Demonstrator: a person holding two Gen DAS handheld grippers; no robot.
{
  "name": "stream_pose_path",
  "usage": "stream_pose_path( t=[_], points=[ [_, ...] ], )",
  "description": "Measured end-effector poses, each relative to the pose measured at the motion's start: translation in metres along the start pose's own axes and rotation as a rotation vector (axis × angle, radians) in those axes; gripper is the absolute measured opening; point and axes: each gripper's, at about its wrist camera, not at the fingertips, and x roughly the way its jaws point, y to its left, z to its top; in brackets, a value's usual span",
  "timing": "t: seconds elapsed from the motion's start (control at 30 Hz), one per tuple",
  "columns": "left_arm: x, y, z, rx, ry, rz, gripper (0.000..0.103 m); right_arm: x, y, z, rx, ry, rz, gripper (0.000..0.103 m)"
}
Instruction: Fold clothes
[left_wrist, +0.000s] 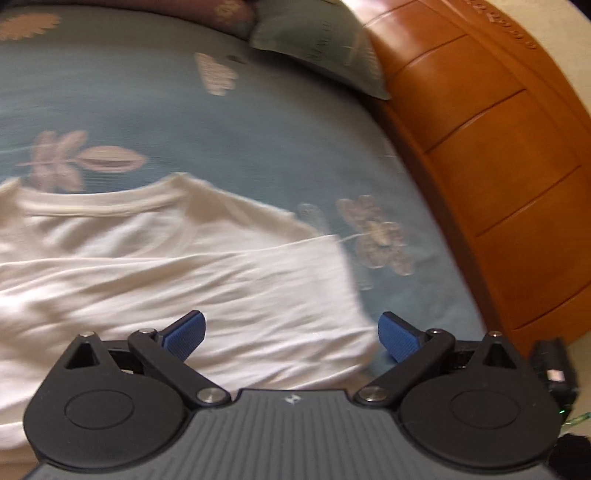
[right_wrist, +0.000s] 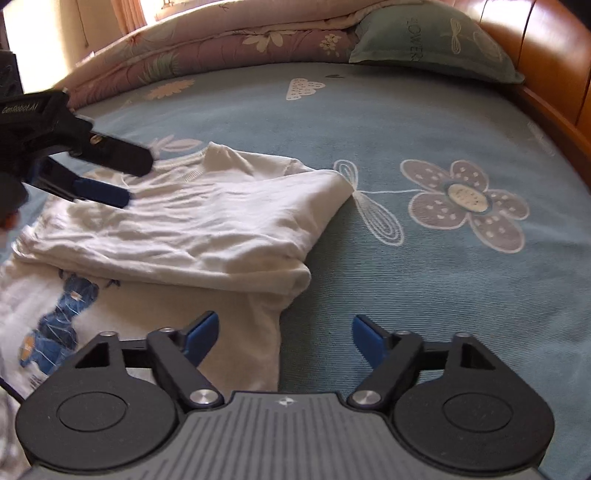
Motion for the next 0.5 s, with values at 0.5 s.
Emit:
stream_pose_path(
  t=[0.5],
  points=[
    [0.046, 0.001, 0.002, -0.070, 0.028, 0.054, 0.100, 0.006, -0.065, 0.015, 0.239, 0.002, 0.206, 0.058]
  ],
)
